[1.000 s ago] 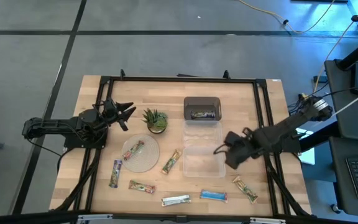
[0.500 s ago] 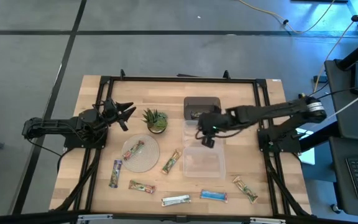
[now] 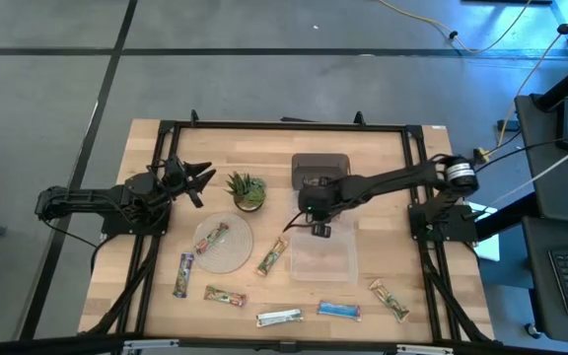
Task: Pick and place Granola Bars by type
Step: Put the red granola bar into the top transparent bin, then put the yellow granola bar into the bottom transparent bin, then put the blue granola bar into the black bin
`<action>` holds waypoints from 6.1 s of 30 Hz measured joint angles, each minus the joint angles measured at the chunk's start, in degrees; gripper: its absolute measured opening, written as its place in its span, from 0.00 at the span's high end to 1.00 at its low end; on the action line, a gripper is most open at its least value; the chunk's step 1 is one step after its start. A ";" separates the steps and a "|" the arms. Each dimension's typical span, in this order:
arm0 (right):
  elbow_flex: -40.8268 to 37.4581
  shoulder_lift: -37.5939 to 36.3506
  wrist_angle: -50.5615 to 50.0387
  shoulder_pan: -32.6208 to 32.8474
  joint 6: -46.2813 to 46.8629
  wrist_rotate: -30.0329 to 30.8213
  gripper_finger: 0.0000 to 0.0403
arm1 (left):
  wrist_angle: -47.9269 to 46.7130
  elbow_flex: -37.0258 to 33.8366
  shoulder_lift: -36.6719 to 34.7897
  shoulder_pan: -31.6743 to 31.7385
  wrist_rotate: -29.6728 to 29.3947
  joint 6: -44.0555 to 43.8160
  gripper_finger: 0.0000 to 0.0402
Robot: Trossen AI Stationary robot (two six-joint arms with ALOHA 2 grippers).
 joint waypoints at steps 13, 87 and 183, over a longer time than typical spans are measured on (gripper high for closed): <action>0.16 1.06 -0.34 -0.32 -0.90 -5.95 0.58 | 0.00 0.00 -0.01 0.00 0.00 0.00 0.65; -11.72 -1.53 -3.25 49.60 89.00 -12.47 0.50 | -0.11 0.00 -0.02 -0.02 0.02 -3.07 0.65; -9.94 -6.75 18.00 18.54 19.72 -6.46 0.58 | 0.07 0.00 -0.01 -0.02 0.00 -9.05 0.65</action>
